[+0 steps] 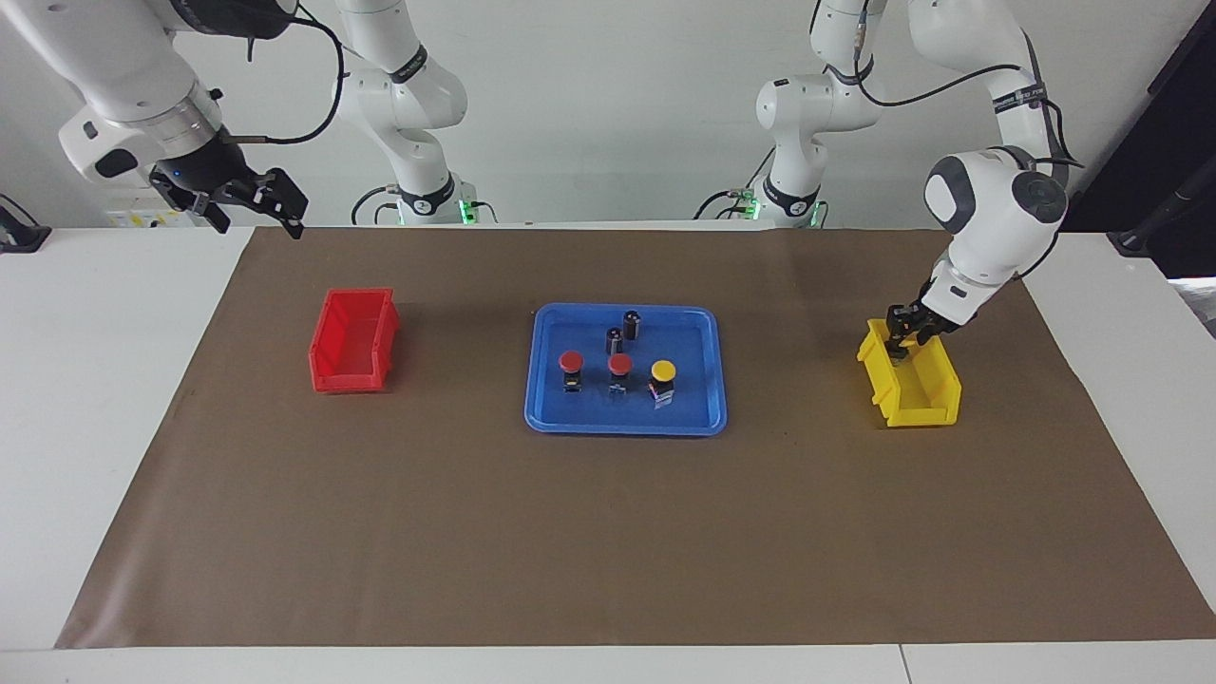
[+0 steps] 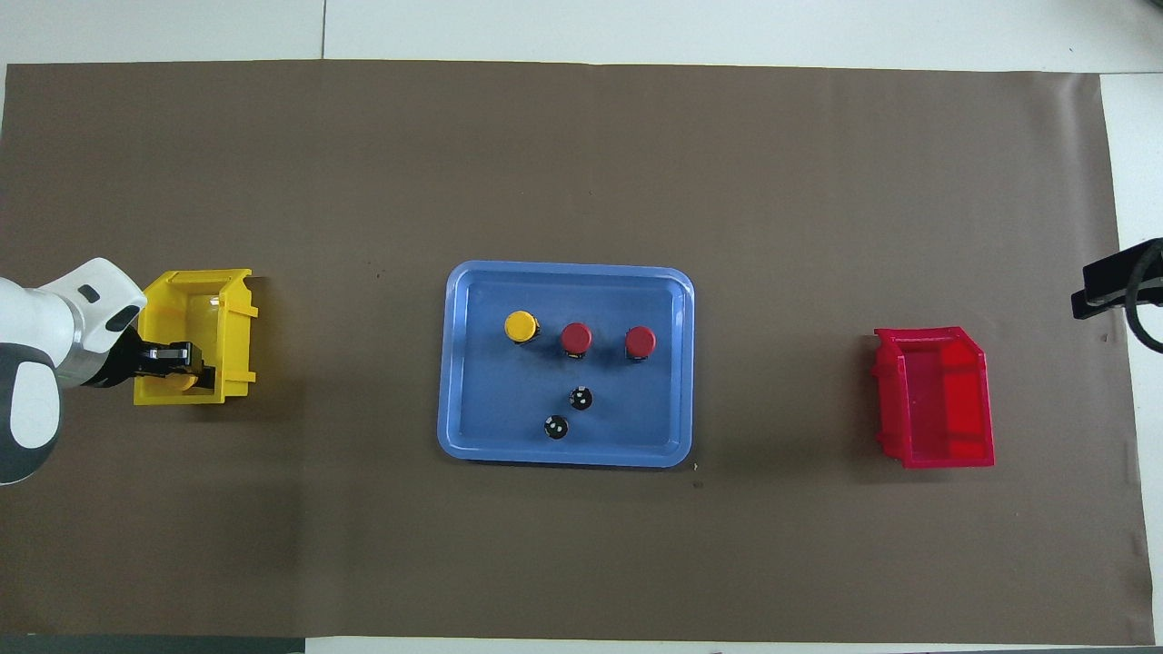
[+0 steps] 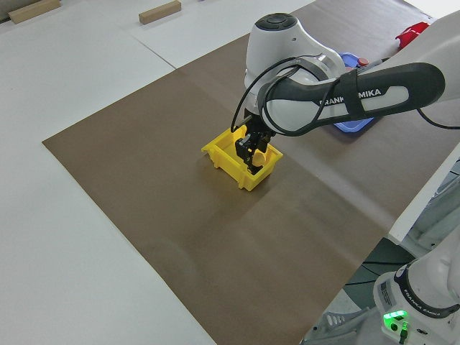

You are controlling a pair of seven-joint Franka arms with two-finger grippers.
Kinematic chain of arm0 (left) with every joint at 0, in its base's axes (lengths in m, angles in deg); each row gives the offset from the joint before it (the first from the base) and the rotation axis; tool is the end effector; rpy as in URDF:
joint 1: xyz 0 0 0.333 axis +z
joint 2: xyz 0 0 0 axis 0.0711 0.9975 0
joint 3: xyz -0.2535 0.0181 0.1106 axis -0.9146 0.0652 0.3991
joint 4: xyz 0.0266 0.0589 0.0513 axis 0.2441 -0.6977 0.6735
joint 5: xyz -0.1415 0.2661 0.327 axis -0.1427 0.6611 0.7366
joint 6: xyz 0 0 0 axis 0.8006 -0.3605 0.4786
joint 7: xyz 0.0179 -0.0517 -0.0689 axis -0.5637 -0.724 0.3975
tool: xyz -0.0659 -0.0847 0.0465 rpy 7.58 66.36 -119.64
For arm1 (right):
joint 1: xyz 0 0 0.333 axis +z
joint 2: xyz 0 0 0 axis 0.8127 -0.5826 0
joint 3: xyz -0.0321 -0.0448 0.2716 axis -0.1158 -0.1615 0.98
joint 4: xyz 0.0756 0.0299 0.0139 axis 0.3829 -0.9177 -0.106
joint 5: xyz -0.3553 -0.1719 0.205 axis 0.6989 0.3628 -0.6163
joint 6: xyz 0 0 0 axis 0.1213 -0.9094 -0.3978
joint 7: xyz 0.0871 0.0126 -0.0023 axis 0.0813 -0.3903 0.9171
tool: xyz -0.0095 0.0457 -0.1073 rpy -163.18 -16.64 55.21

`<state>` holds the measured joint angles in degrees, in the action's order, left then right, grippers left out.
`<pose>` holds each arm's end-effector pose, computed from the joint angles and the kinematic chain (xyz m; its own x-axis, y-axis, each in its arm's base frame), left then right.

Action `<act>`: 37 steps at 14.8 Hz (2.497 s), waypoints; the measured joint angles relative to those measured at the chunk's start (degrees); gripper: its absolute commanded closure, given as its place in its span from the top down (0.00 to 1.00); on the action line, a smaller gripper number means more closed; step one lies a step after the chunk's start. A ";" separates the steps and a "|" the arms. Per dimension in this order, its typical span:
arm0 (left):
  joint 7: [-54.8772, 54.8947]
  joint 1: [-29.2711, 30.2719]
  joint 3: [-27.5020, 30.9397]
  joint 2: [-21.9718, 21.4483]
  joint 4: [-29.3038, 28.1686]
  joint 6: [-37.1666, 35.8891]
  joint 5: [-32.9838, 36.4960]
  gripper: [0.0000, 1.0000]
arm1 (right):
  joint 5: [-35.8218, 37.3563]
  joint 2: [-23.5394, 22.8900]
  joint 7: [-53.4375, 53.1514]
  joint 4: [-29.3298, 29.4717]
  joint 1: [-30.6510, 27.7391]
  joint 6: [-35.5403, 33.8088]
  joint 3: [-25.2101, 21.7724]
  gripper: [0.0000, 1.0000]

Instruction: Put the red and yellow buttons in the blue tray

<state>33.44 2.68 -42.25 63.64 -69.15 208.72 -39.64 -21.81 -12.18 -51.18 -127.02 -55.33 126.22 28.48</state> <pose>0.5415 0.0340 0.2845 0.9975 -0.0306 -0.0635 -0.0301 -0.9995 0.0093 0.5822 -0.0498 0.5943 0.9816 -0.1095 -0.1562 -0.1079 -0.9940 0.0187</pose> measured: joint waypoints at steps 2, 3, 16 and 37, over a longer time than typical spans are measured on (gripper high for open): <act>0.00 0.00 -0.04 0.00 0.27 0.13 0.00 0.02 | 0.00 0.00 0.00 -0.11 0.10 0.00 0.02 1.00; 0.00 -0.01 -0.14 0.00 1.01 -0.04 0.00 0.02 | 0.00 0.00 0.00 -0.19 0.11 0.00 0.02 1.00; -30.47 -24.94 -2.44 8.02 30.51 -18.76 0.25 0.02 | -0.01 0.00 0.00 -0.63 1.65 0.00 0.28 1.00; -37.89 -34.26 -2.41 13.86 17.02 1.30 -3.96 0.48 | -0.01 0.00 0.00 -0.65 1.64 0.00 0.27 1.00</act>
<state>-4.45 -31.58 -44.66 77.50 -52.13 210.01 -43.60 -21.81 -12.18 -51.18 -127.67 -53.69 126.21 28.75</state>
